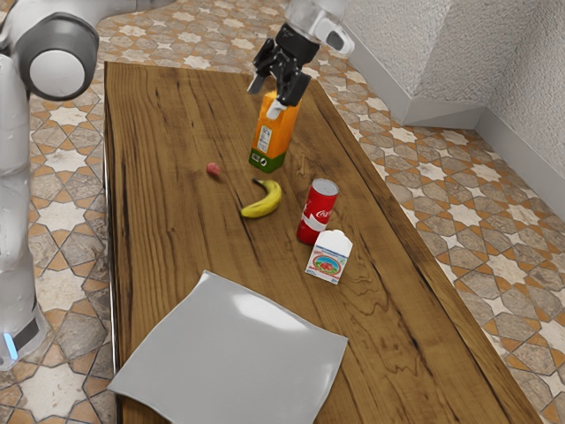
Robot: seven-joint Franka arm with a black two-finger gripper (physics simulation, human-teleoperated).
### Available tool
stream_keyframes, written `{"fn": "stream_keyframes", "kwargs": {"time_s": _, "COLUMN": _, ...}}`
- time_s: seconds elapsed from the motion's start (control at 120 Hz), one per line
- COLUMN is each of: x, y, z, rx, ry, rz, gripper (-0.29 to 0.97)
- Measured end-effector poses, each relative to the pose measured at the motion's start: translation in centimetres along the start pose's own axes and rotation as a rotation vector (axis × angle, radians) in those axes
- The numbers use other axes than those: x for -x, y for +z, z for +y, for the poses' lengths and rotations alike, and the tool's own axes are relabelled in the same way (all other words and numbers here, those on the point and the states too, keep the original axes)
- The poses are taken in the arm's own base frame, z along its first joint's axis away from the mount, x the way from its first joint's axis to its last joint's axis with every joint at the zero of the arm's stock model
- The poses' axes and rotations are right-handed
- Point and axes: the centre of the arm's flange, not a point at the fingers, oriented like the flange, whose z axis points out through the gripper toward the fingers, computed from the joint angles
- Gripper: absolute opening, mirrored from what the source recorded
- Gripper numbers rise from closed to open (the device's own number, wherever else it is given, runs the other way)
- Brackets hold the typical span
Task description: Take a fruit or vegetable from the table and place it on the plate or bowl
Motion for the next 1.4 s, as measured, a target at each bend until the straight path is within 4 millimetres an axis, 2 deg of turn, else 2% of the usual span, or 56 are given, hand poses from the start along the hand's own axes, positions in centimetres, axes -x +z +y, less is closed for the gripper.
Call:
{"fn": "stream_keyframes", "kwargs": {"time_s": 0.092, "x": -1.4, "y": -1.0, "z": -0.5, "rx": 0.008, "ry": -0.018, "rz": 0.12, "gripper": 0.68}}
{"fn": "stream_keyframes", "kwargs": {"time_s": 0.283, "x": -2.4, "y": -2.5, "z": 1.3, "rx": 0.02, "ry": 0.003, "rz": 0.257, "gripper": 0.68}}
{"fn": "stream_keyframes", "kwargs": {"time_s": 0.333, "x": -0.6, "y": -5.9, "z": 1.1, "rx": 0.035, "ry": 0.005, "rz": 0.344, "gripper": 0.68}}
{"fn": "stream_keyframes", "kwargs": {"time_s": 0.375, "x": 2.7, "y": -10.2, "z": 0.8, "rx": 0.051, "ry": 0.008, "rz": 0.459, "gripper": 0.68}}
{"fn": "stream_keyframes", "kwargs": {"time_s": 0.4, "x": 4.4, "y": -12.0, "z": 0.7, "rx": 0.058, "ry": 0.011, "rz": 0.507, "gripper": 0.68}}
{"fn": "stream_keyframes", "kwargs": {"time_s": 0.433, "x": 5.7, "y": -13.2, "z": 0.7, "rx": 0.065, "ry": 0.016, "rz": 0.542, "gripper": 0.68}}
{"fn": "stream_keyframes", "kwargs": {"time_s": 0.492, "x": 6.4, "y": -13.9, "z": 1.2, "rx": 0.071, "ry": 0.028, "rz": 0.56, "gripper": 0.68}}
{"fn": "stream_keyframes", "kwargs": {"time_s": 0.567, "x": 5.6, "y": -12.8, "z": 2.7, "rx": 0.08, "ry": 0.016, "rz": 0.518, "gripper": 0.68}}
{"fn": "stream_keyframes", "kwargs": {"time_s": 0.608, "x": 4.4, "y": -11.6, "z": 3.8, "rx": 0.077, "ry": -0.018, "rz": 0.472, "gripper": 0.68}}
{"fn": "stream_keyframes", "kwargs": {"time_s": 0.667, "x": 1.6, "y": -9.4, "z": 5.7, "rx": 0.073, "ry": -0.087, "rz": 0.4, "gripper": 0.68}}
{"fn": "stream_keyframes", "kwargs": {"time_s": 0.742, "x": -0.2, "y": -7.7, "z": 7.0, "rx": 0.071, "ry": -0.206, "rz": 0.349, "gripper": 0.68}}
{"fn": "stream_keyframes", "kwargs": {"time_s": 0.95, "x": -5.1, "y": -4.4, "z": 6.8, "rx": 0.091, "ry": -0.559, "rz": 0.278, "gripper": 0.68}}
{"fn": "stream_keyframes", "kwargs": {"time_s": 1.05, "x": -6.2, "y": -3.8, "z": 6.8, "rx": 0.109, "ry": -0.686, "rz": 0.275, "gripper": 0.68}}
{"fn": "stream_keyframes", "kwargs": {"time_s": 1.15, "x": -7.6, "y": -3.2, "z": 5.6, "rx": 0.13, "ry": -0.808, "rz": 0.274, "gripper": 0.68}}
{"fn": "stream_keyframes", "kwargs": {"time_s": 1.4, "x": -8.4, "y": -3.1, "z": 3.8, "rx": 0.156, "ry": -0.996, "rz": 0.278, "gripper": 0.68}}
